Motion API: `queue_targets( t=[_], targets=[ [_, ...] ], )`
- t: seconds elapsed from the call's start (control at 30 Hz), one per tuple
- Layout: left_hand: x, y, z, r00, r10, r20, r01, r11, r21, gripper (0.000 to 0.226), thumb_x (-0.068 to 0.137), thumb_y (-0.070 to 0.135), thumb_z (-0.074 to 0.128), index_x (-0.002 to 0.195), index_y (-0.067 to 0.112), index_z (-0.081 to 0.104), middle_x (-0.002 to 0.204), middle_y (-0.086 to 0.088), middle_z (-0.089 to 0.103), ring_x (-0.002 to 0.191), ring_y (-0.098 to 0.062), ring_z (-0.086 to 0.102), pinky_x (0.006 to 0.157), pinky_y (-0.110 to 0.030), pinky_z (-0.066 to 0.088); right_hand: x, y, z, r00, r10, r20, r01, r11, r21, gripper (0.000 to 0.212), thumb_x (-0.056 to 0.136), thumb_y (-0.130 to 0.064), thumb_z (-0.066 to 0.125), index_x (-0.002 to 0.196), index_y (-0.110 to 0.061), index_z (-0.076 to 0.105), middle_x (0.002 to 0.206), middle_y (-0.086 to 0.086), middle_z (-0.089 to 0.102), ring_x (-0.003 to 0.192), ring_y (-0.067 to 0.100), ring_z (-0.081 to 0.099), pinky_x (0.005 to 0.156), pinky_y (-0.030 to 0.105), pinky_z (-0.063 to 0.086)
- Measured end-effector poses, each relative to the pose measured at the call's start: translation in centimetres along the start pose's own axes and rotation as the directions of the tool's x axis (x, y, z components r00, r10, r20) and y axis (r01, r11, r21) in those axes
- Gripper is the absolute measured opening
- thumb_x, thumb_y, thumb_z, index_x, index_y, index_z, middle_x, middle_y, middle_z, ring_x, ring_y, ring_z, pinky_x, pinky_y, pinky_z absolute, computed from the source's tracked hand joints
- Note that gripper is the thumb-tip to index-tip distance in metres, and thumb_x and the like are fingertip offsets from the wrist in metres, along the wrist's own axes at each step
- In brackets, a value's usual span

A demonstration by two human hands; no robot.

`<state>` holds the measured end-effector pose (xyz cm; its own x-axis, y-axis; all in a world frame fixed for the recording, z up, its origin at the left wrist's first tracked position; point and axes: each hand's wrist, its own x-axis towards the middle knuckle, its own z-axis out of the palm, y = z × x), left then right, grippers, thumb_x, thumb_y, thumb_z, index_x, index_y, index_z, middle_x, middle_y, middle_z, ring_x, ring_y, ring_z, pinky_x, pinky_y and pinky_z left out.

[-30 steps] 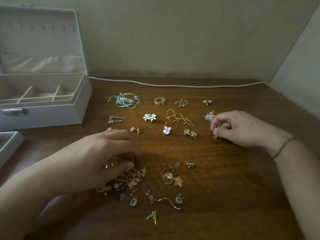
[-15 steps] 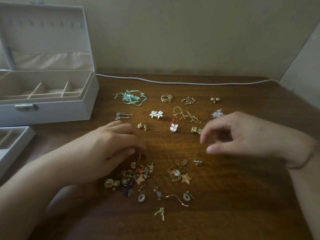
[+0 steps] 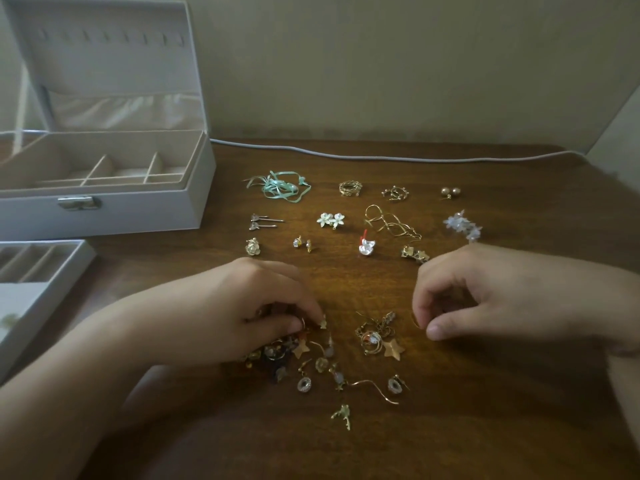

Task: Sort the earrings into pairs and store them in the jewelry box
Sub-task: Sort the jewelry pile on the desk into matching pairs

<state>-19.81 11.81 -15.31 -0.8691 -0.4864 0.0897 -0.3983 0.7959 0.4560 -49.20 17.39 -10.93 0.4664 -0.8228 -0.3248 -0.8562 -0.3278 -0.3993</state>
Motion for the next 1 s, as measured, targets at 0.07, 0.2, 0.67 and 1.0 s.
queue_targets(
  t=[0.07, 0.2, 0.67, 1.0],
  targets=[
    [-0.1, 0.2, -0.3, 1.0, -0.005, 0.013, 0.006, 1.0, -0.008, 0.028, 0.094, 0.019, 0.064, 0.117, 0.036, 0.067, 0.106, 0.026, 0.06, 0.101, -0.003, 0.062, 0.083, -0.017, 0.047, -0.4, -0.4, -0.5, 0.999, -0.027, -0.022, 0.028, 0.999, 0.029, 0.006, 0.084, -0.041, 0.066, 0.089, -0.045, 0.064, 0.097, -0.022, 0.06, 0.089, 0.002, 0.057, 0.07, 0.026, 0.049],
    [0.0, 0.5, -0.3, 0.978, -0.078, -0.193, 0.075, 0.997, -0.025, 0.02, 0.094, 0.033, 0.062, 0.113, 0.036, 0.068, 0.1, 0.018, 0.065, 0.091, -0.008, 0.064, 0.074, -0.03, 0.054, 0.3, -2.3, 0.3, 0.937, -0.075, -0.34, 0.168, 0.953, 0.252, 0.002, 0.081, -0.032, 0.069, 0.083, -0.033, 0.069, 0.081, -0.009, 0.07, 0.071, 0.008, 0.065, 0.064, 0.026, 0.054],
    [0.9, 2.5, 0.6, 0.975, -0.133, -0.178, 0.126, 0.991, -0.049, 0.016, 0.086, 0.039, 0.07, 0.103, 0.038, 0.071, 0.1, 0.021, 0.062, 0.099, -0.003, 0.058, 0.076, -0.013, 0.046, 1.6, -1.9, 1.5, 0.982, 0.028, -0.188, -0.037, 0.998, -0.044, 0.023, 0.082, -0.038, 0.07, 0.102, -0.049, 0.064, 0.093, -0.024, 0.058, 0.087, -0.007, 0.052, 0.067, 0.022, 0.046],
    [1.4, 4.0, 2.3, 0.99, -0.066, -0.125, 0.081, 0.99, 0.118, 0.014, 0.085, 0.049, 0.065, 0.097, 0.044, 0.068, 0.099, 0.027, 0.058, 0.099, 0.002, 0.046, 0.09, -0.029, 0.043, 1.4, -1.8, 1.3, 0.973, 0.029, -0.227, -0.034, 0.999, -0.016, 0.003, 0.086, -0.038, 0.065, 0.087, -0.041, 0.063, 0.087, -0.022, 0.06, 0.085, -0.005, 0.056, 0.068, 0.02, 0.05]
  ],
)
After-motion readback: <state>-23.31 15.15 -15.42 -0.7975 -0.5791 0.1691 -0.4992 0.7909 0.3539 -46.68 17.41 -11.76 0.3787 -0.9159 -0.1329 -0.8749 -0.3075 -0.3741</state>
